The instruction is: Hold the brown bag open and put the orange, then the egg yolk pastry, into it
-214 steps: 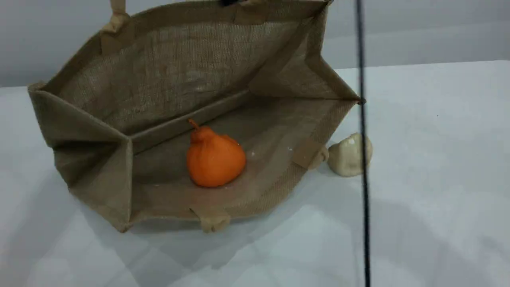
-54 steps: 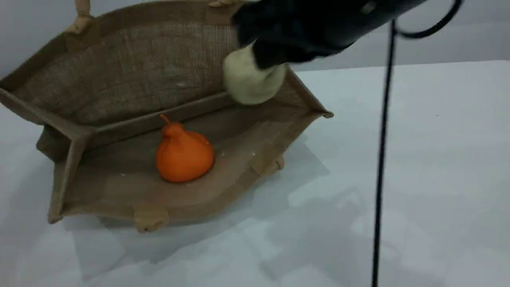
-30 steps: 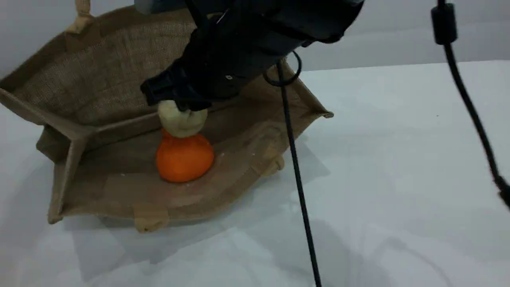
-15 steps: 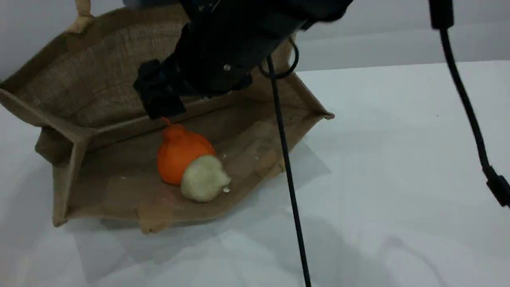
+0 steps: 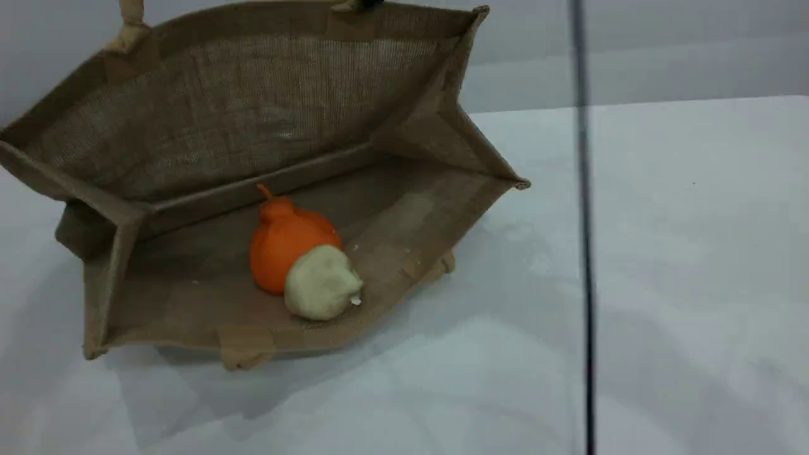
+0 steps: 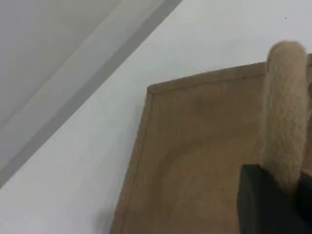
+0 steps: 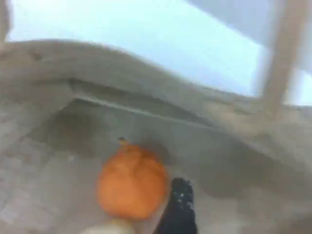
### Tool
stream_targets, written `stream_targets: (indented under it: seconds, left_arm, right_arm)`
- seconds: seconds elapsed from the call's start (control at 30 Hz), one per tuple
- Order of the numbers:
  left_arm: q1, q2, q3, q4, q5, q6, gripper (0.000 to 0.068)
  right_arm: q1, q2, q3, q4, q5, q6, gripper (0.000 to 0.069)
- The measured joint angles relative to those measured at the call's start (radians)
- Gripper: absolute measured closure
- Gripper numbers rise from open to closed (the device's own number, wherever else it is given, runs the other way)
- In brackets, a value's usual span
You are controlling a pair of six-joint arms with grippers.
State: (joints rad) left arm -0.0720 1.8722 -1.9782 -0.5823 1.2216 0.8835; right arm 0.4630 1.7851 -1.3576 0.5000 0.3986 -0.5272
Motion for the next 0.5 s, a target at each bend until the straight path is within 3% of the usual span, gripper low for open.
stream_targets:
  seconds: [0.5]
  left_arm:
    - [0.000,0.000,0.000,0.000,-0.001,0.001,0.0562]
  right_arm:
    - [-0.364,-0.151,-0.007,-0.007,0.113,0.002,0.0122]
